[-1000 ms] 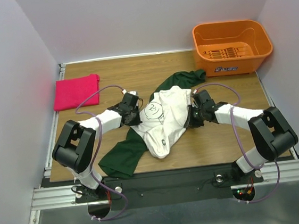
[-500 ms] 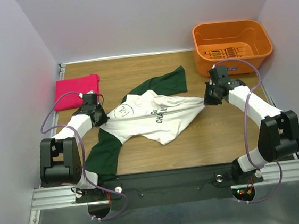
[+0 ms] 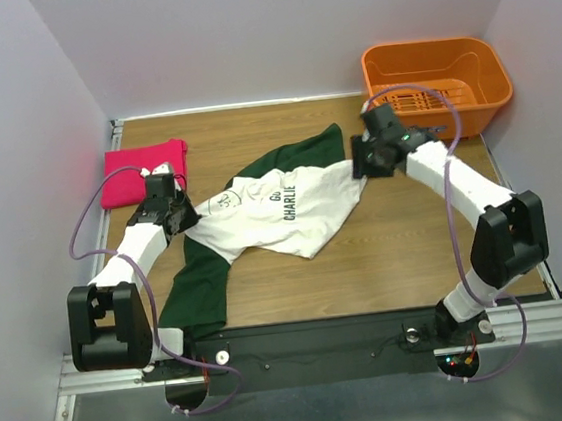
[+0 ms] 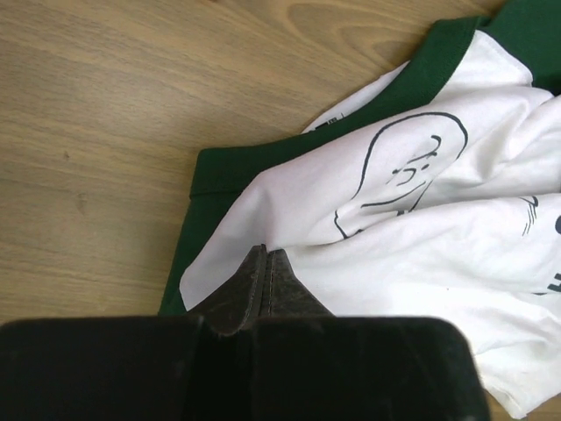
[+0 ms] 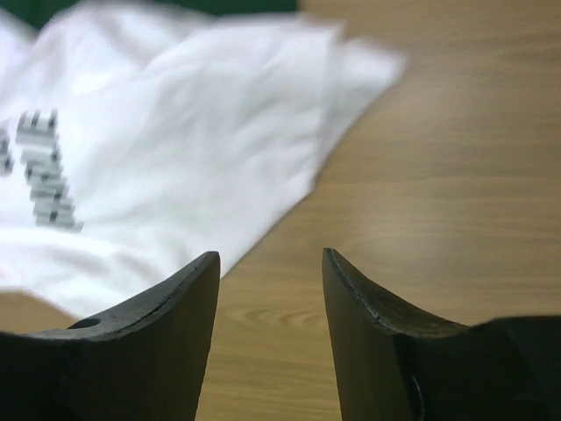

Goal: Fold and stack the t-shirts
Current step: Flatten the tshirt out

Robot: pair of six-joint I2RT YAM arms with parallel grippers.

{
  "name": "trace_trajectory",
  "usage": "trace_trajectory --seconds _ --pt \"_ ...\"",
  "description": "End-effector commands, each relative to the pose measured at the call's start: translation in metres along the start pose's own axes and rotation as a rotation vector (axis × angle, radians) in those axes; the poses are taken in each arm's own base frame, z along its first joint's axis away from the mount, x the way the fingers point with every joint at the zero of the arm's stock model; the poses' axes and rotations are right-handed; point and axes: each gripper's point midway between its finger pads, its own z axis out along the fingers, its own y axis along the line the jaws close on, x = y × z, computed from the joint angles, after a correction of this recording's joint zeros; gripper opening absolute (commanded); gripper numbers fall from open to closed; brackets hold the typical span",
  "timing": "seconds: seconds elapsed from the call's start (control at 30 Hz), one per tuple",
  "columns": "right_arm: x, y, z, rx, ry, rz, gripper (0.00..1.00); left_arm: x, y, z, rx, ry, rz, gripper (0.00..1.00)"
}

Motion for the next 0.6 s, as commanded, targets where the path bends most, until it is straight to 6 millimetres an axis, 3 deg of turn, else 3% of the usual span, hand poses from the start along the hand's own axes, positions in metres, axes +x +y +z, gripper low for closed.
trace_trajectory --seconds 0.0,0.2,0.4,0.57 --pt "0.076 0.068 -0.009 -0.121 0.106 -0.142 0.56 -0.001 -0.006 0.001 0.052 -0.014 0.037 0.00" --pt "0.141 0.117 -0.007 -0.151 0.092 -0.270 0.56 0.000 -0.001 0.002 0.045 -0.048 0.047 0.00" --pt "0.170 0.140 -0.001 -0.110 0.068 -0.378 0.57 0.000 -0.004 0.004 0.062 -0.045 0.045 0.00" --pt "0.190 0.152 0.017 -0.098 0.100 -0.429 0.59 0.002 -0.008 0.004 0.081 -0.035 0.047 0.00"
